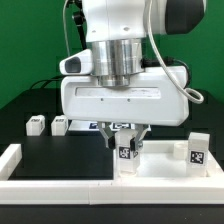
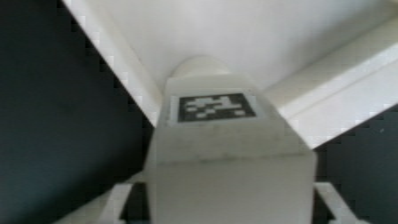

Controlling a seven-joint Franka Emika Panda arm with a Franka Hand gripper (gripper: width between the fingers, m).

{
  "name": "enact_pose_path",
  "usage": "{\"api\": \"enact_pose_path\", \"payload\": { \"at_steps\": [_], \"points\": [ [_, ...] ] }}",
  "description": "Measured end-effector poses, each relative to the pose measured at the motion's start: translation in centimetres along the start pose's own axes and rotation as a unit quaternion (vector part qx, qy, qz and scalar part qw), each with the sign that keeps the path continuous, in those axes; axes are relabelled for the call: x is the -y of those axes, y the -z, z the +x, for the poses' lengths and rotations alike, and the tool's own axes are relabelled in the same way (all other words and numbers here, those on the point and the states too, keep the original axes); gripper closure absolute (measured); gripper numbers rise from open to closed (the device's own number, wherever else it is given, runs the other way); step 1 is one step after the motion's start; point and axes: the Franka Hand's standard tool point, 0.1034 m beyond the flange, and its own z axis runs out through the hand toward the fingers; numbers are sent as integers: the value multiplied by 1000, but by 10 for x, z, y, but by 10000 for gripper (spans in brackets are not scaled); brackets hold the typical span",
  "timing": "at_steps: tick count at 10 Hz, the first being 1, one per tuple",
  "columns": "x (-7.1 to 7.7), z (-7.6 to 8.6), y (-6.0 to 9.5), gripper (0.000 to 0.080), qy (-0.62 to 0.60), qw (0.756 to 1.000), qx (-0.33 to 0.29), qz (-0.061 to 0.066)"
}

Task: Assemble square table

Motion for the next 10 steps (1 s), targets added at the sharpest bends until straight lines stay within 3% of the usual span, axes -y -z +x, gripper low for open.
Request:
{"api": "enact_pose_path", "payload": {
  "at_steps": [2, 3, 5, 7, 8, 9, 10],
  "points": [
    [-2, 0, 0, 511, -75, 997, 0, -1],
    [-5, 0, -1, 511, -173, 985, 4, -2],
    [-6, -4, -1, 511, -355, 935, 14, -7],
    [-10, -4, -2, 509, -484, 874, 29, 4],
    [-11, -5, -2, 509, -527, 849, 33, 4],
    [-11, -5, -2, 509, -541, 841, 33, 3],
    [-11, -5, -2, 503, -530, 847, 33, 3]
  ]
}}
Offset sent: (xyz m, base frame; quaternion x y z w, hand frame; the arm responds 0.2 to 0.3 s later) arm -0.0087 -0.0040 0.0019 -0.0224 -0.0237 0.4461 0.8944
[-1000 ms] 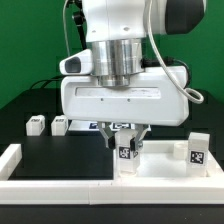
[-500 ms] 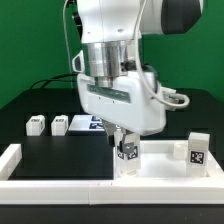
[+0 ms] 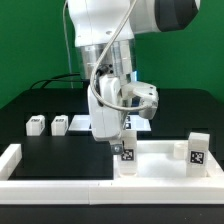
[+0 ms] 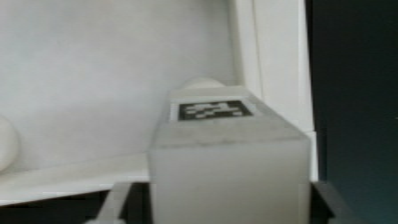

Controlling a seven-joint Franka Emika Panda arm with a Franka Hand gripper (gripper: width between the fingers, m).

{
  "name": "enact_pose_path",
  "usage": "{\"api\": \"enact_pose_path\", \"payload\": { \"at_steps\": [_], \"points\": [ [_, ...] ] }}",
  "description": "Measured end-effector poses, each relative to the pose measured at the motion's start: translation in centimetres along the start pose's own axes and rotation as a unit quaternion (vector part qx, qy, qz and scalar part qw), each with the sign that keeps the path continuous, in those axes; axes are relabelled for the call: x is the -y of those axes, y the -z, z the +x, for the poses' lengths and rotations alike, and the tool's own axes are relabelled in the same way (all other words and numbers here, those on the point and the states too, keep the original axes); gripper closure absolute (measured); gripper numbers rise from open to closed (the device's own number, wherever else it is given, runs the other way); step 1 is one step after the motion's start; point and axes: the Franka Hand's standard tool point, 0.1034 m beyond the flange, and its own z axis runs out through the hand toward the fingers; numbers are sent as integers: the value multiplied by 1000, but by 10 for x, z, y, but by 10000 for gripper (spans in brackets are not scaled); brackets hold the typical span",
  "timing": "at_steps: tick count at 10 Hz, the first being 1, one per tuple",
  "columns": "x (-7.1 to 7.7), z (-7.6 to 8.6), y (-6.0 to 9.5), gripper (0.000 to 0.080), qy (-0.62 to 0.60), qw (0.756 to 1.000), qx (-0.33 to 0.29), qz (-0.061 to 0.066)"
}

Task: Assemble square table

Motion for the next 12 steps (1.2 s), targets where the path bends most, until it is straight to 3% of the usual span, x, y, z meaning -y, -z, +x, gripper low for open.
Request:
{"api": "enact_pose_path", "payload": {
  "at_steps": [1, 2, 3, 4, 6, 7, 10, 11, 12],
  "points": [
    [0, -2, -1, 503, 28, 1000, -1, 0],
    [0, -8, -2, 297, 91, 996, -9, 3],
    [0, -14, -4, 297, 182, 983, -17, 4],
    [-2, -18, -4, 183, 234, 972, -17, -1],
    [-2, -15, -5, 160, 289, 957, -17, -3],
    [-2, -14, -5, 151, 363, 932, -19, -3],
    [0, -21, -2, 150, 590, 807, -36, -16],
    [0, -21, -1, 150, 620, 784, -37, -18],
    [0, -20, -2, 150, 620, 784, -36, -19]
  ]
}}
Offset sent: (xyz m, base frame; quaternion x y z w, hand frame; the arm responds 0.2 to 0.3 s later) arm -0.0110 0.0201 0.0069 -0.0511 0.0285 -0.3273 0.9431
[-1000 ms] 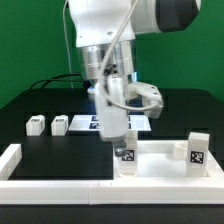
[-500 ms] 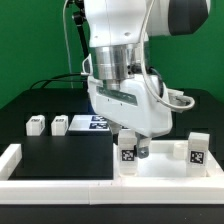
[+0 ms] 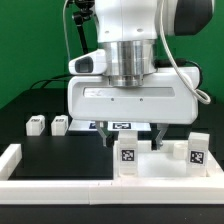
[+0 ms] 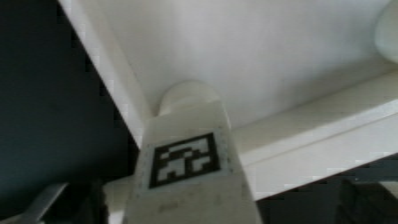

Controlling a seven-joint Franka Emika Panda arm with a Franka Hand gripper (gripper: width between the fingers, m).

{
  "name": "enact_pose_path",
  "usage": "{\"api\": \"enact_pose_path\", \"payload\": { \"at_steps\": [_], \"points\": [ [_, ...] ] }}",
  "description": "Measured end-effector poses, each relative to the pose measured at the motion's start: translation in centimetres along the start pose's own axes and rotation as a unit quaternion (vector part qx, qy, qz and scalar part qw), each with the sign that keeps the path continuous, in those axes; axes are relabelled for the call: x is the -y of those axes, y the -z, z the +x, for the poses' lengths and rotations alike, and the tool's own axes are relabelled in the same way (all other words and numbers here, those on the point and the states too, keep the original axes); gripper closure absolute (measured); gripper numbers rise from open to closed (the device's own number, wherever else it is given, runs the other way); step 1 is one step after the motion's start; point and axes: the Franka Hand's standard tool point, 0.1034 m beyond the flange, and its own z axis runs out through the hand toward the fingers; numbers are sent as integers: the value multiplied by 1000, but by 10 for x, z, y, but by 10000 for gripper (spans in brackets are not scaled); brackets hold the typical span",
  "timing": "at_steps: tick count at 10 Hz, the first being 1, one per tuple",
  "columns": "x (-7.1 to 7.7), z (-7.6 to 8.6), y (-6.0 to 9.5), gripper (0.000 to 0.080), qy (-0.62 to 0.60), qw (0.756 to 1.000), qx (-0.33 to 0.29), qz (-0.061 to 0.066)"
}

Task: Assemble square table

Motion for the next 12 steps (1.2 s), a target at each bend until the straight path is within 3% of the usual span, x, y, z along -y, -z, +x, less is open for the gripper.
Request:
{"api": "enact_pose_path", "payload": {
  "at_steps": [2, 3, 5, 7, 8, 10, 12],
  "points": [
    [0, 0, 0, 414, -1, 1000, 0, 0],
    [-1, 0, -1, 508, -2, 1000, 0, -1],
    [-2, 0, -1, 508, -24, 1000, 0, -1],
    [-4, 0, -2, 508, -167, 986, 1, -4],
    [-5, -1, -2, 508, -252, 968, 9, -5],
    [-3, 2, -1, 508, -420, 907, 32, -7],
    [-2, 2, -3, 508, -506, 862, 30, -8]
  ]
}}
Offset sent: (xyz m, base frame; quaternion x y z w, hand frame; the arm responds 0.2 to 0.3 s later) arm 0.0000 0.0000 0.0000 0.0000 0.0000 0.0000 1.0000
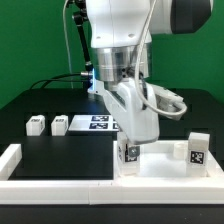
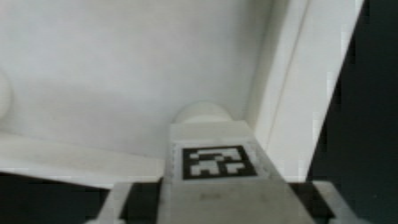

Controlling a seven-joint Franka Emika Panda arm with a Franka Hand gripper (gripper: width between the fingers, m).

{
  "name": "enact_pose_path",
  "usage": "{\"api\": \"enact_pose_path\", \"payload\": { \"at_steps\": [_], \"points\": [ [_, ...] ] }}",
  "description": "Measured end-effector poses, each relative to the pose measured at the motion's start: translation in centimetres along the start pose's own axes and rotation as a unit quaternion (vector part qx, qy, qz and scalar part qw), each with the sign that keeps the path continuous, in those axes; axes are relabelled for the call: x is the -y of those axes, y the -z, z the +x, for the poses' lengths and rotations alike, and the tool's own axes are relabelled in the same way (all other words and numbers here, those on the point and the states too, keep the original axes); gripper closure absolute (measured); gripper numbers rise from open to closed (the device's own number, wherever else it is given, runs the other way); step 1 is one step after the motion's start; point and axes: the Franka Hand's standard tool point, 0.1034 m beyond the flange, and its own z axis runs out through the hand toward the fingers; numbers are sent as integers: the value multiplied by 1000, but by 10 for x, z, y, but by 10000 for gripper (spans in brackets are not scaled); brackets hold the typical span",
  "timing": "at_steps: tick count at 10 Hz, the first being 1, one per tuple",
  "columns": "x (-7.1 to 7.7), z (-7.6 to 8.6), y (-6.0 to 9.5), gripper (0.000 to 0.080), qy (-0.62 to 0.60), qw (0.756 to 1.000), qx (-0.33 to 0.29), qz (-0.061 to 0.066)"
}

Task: Assemble square table

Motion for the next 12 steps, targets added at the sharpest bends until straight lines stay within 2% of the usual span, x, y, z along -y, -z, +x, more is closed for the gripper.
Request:
{"api": "enact_pose_path", "payload": {
  "at_steps": [2, 3, 4, 5, 6, 8, 10, 12],
  "points": [
    [-1, 0, -1, 508, -68, 998, -3, 10],
    [-1, 0, -1, 508, -58, 998, -3, 10],
    [-1, 1, -2, 404, -1, 1000, -4, 10],
    [0, 1, -2, 267, 80, 997, -8, 14],
    [0, 2, -2, 187, 165, 986, -11, 15],
    [-1, 2, -2, 157, 239, 971, -14, 14],
    [-1, 3, -2, 152, 327, 945, -17, 9],
    [8, -1, 8, 150, 482, 876, -36, 1]
  ]
}}
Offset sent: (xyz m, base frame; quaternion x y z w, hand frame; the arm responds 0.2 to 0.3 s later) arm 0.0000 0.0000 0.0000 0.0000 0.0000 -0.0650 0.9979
